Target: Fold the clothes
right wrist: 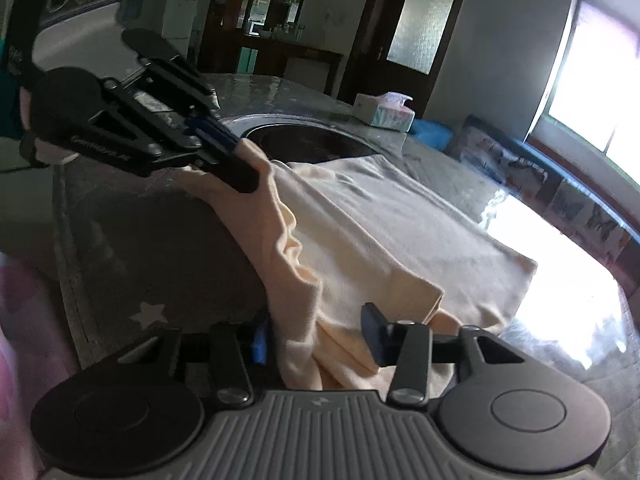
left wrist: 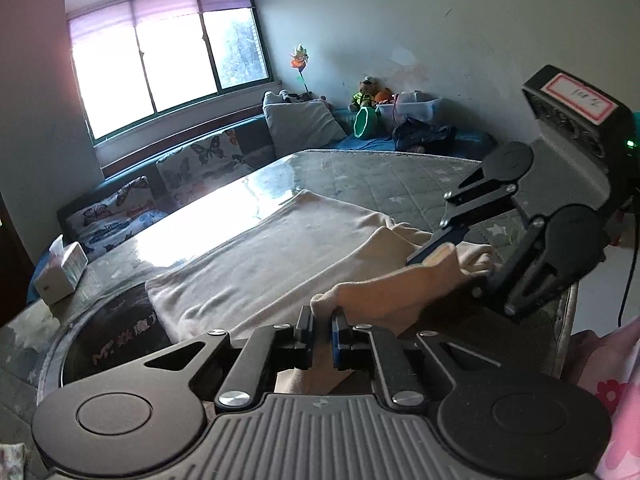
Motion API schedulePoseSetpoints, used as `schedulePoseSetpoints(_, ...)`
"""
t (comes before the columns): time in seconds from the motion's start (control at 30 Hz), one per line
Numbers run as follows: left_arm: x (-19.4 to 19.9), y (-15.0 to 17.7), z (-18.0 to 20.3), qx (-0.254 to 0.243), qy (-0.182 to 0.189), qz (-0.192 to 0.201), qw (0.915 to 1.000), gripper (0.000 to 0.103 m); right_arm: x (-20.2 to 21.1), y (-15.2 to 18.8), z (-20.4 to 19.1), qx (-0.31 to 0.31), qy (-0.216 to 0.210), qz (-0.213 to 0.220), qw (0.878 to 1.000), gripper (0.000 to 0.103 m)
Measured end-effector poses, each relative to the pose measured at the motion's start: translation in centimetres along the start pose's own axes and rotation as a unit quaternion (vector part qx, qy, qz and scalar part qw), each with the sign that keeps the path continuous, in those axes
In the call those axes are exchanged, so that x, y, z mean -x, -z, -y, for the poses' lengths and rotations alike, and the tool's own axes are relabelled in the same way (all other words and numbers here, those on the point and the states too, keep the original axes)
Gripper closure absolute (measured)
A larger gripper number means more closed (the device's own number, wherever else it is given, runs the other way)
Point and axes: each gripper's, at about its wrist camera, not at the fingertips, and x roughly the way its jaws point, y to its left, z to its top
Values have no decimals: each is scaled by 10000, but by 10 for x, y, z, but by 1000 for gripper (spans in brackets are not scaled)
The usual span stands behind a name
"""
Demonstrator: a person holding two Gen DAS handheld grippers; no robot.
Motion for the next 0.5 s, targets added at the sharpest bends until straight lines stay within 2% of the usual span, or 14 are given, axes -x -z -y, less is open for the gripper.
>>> schedulePoseSetpoints(0.03,1,2,0,5,3,-3,10000,93,0,0,2,-37,-52,-16,10000,72)
schedulePoseSetpoints(0.1,3,6,3,-1,17,-20,10000,93,-1,-2,6,-121,-142,-83,9998,76)
schedulePoseSetpoints(0.17,4,9,5,-3,-18,-76,10000,90,-2,-7,9,-256,-230,-164,9993,87)
schedulePoseSetpoints(0.27,7,15,9,-57,-76,-93,9999,88,-2,-16,16,-530,-356,-219,9977,88)
schedulePoseSetpoints(0.3,8,16,10,-78,-98,-99,9999,84,-1,-18,18,-560,-375,-224,9975,89)
schedulePoseSetpoints(0.33,9,18,12,-128,-147,-99,9998,77,-1,-20,20,-609,-393,-228,9971,89)
schedulePoseSetpoints(0.5,11,29,15,-187,-268,-159,9993,63,1,-30,27,-815,-431,-224,9955,89)
